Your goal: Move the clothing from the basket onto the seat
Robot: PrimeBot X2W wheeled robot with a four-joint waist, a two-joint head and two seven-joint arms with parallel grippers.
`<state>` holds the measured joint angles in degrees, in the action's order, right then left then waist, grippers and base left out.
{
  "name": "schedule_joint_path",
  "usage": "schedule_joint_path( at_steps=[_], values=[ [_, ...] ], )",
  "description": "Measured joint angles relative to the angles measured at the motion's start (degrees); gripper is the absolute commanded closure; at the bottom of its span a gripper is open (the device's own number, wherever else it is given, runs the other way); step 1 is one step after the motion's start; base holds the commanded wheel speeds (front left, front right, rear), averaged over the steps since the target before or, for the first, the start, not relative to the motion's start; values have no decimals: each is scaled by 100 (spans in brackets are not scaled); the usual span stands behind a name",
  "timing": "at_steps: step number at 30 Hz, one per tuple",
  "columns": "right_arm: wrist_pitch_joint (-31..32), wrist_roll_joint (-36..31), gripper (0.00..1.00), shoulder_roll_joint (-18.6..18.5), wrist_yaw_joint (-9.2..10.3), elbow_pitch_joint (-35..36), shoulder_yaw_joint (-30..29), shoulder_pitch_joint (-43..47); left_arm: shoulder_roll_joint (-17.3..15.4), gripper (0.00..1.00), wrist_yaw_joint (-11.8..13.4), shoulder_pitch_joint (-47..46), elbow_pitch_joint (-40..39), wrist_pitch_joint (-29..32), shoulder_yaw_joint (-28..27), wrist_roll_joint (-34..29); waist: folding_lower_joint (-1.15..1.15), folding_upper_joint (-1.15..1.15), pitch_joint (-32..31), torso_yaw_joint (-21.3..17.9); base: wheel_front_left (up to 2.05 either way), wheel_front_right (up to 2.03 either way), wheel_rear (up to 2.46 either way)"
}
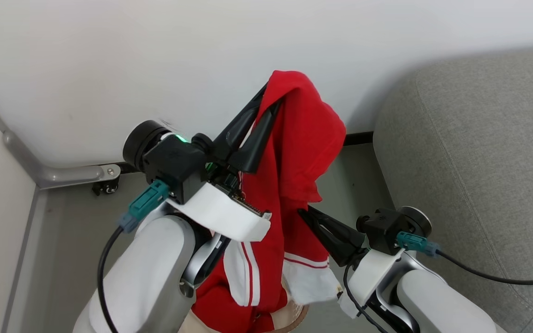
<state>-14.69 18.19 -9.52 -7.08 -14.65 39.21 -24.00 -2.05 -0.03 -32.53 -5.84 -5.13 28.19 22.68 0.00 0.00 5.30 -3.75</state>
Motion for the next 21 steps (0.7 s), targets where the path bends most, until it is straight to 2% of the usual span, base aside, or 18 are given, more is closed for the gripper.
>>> schedule_joint_path(
  at_steps=[1, 2, 7, 21],
  values=[
    [0, 0, 100, -1, 0, 0, 2, 0, -13, 65, 18, 0, 70, 57, -5, 0, 0, 0, 0, -4, 0, 0, 0],
    [0, 2, 100, -4, 0, -1, 4, 0, -29, 0, 49, 2, 154, 129, -10, 0, 0, 0, -1, -9, 0, 0, 0],
    [0, 18, 100, -29, 0, -9, 18, -1, -123, 0, 89, 44, 487, 554, 29, 54, 0, 0, -10, -35, 0, 0, 0],
    [0, 45, 100, -94, 0, -14, -8, -4, -147, 0, 141, 41, 452, 762, 26, 60, 0, 0, -14, -69, 0, 0, 0]
  ],
)
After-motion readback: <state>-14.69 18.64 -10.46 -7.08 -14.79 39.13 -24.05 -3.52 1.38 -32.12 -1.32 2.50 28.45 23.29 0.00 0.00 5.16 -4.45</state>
